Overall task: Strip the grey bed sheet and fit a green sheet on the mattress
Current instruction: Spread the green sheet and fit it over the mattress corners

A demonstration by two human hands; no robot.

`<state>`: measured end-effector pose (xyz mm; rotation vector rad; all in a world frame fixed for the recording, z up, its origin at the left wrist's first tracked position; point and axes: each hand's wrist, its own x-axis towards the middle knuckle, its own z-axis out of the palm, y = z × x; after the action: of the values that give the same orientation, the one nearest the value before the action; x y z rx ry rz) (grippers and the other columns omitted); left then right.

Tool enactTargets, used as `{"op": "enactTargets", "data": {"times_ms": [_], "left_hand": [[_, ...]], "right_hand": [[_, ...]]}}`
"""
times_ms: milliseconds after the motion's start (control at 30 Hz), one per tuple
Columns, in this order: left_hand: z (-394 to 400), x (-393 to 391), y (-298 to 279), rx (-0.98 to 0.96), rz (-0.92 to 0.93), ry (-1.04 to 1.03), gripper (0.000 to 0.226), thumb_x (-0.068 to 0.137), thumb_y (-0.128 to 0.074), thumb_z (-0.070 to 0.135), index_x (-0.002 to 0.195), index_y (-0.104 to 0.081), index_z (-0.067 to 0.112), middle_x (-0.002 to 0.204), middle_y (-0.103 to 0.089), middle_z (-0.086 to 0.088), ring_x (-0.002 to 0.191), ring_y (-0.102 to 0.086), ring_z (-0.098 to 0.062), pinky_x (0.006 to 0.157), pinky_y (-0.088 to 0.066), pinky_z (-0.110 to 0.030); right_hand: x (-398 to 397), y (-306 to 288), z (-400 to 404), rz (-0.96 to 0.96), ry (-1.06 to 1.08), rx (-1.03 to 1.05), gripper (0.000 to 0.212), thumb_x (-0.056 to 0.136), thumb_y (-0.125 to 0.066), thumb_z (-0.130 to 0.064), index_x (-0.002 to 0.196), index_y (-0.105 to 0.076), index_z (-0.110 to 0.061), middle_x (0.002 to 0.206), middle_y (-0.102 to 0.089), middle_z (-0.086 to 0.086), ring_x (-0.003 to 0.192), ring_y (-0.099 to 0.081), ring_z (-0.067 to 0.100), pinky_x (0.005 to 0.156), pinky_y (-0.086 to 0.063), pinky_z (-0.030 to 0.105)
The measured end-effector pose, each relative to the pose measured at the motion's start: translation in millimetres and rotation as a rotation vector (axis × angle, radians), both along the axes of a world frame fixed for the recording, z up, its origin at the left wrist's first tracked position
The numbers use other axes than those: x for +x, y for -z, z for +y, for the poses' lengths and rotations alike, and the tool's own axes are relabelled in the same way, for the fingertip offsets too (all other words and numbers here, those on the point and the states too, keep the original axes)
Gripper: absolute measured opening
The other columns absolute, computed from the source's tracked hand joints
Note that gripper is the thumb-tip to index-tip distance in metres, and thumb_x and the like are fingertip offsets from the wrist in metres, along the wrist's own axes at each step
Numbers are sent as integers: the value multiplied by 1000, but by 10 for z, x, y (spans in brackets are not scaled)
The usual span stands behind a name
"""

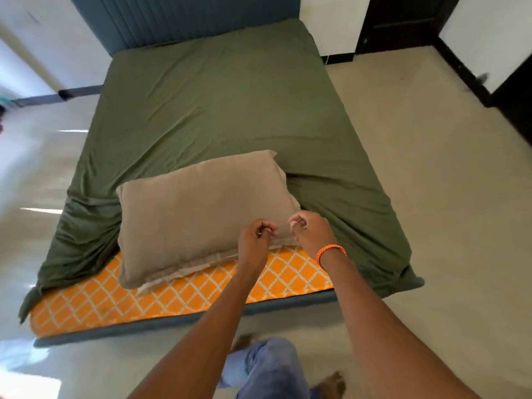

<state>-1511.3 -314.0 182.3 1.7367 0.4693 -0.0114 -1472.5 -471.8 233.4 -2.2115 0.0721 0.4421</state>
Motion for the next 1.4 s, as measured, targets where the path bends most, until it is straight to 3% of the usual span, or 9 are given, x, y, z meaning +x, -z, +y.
{"op": "enactTargets", "data": {"times_ms": [367, 500, 733, 900, 1100, 1400], "left_hand": [[-1527, 732, -149, -73, -5, -138, 33, 100, -48, -8, 90, -72, 12, 80, -71, -1, 65, -59, -4, 67, -49, -17], [-1910, 1024, -110, -90, 34, -155, 34, 102, -49, -4, 89, -73, 16, 79, -73, 0, 70, -64, -8, 70, -53, -28], [-2353, 1411, -78, -62, 67, -319, 36, 100, -49, -1, 88, -74, 21, 77, -74, 3, 65, -60, -10, 68, -48, -31], [-2841, 1537, -196, -38, 65, -508, 33, 100, -50, -5, 88, -73, 16, 79, -73, -1, 63, -61, -4, 57, -44, -14], [-3355, 1523, -276, -67, 53, -710, 28, 98, -49, -10, 93, -73, 4, 85, -72, -12, 65, -61, -8, 56, -45, -13], [-3646, 1112, 279, -78, 206, -886, 29, 99, -60, 6, 90, -80, 24, 79, -76, 3, 64, -63, -11, 61, -46, -24]], "right_hand": [[913, -351, -1450, -39, -111, -6, 14, 86, -56, -26, 81, -69, -29, 79, -74, -5, 78, -72, 20, 82, -60, 45], [1232, -371, -1774, -17, -148, -27, 18, 93, -57, -22, 81, -67, -31, 80, -74, -7, 79, -71, 20, 83, -59, 44], [1704, -234, -2144, 30, -300, 21, 17, 94, -58, -20, 85, -69, -29, 83, -74, -6, 80, -72, 18, 83, -59, 43], [2052, -45, -2476, 57, -471, 39, 17, 94, -59, -20, 84, -69, -28, 82, -75, -5, 76, -72, 17, 81, -60, 43], [2315, -29, -2747, 79, -681, 1, 16, 95, -57, -23, 85, -70, -26, 83, -74, -4, 80, -71, 19, 80, -60, 39], [1971, 563, -2766, 243, -850, -68, 18, 94, -57, -21, 84, -72, -22, 77, -75, -2, 75, -72, 20, 79, -60, 42]]}}
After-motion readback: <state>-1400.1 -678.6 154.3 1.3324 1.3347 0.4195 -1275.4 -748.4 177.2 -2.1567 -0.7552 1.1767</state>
